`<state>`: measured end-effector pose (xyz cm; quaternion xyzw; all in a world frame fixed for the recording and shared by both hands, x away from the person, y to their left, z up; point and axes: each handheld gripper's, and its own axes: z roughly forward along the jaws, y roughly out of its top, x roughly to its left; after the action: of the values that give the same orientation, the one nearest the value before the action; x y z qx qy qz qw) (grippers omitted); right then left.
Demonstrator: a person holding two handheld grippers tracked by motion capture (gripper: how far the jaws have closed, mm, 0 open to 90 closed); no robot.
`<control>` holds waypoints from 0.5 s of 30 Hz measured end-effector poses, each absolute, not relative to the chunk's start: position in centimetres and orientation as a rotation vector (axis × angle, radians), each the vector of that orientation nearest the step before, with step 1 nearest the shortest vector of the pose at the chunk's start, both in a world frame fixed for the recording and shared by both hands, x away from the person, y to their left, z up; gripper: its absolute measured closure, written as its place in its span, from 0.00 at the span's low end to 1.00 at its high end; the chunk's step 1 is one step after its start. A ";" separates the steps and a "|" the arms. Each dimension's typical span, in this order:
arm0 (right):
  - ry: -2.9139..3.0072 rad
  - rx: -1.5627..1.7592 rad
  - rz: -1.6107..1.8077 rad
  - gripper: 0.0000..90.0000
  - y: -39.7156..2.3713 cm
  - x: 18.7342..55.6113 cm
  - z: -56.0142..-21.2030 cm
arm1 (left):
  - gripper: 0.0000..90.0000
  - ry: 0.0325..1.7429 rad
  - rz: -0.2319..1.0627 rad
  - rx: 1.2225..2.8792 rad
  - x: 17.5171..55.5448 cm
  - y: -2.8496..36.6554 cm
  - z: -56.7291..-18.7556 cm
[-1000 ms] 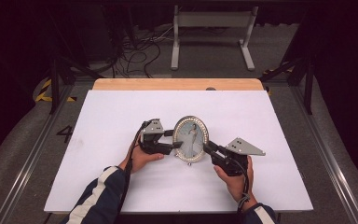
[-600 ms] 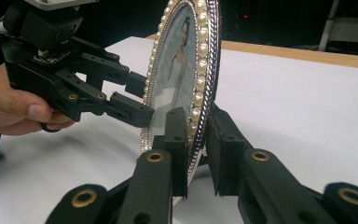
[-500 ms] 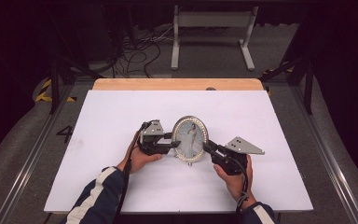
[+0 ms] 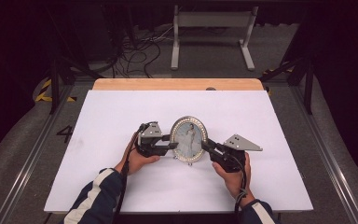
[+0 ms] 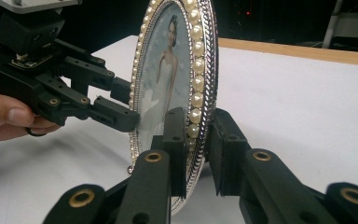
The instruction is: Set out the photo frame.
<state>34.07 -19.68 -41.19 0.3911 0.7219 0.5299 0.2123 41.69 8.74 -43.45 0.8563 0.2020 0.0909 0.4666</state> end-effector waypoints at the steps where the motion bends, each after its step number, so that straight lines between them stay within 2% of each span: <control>1: 2.006 1.089 1.472 0.86 -19.7 34.1 -41.2 | 0.69 0.495 0.223 2.102 41.6 8.8 -43.4; 15: 2.015 1.087 1.472 0.86 -19.0 35.1 -41.3 | 0.71 0.495 0.249 2.125 40.6 9.4 -43.6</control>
<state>35.09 -19.05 -41.31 0.3906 0.7241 0.5289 0.2081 40.62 9.37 -43.62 0.8614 0.2009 0.1008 0.4555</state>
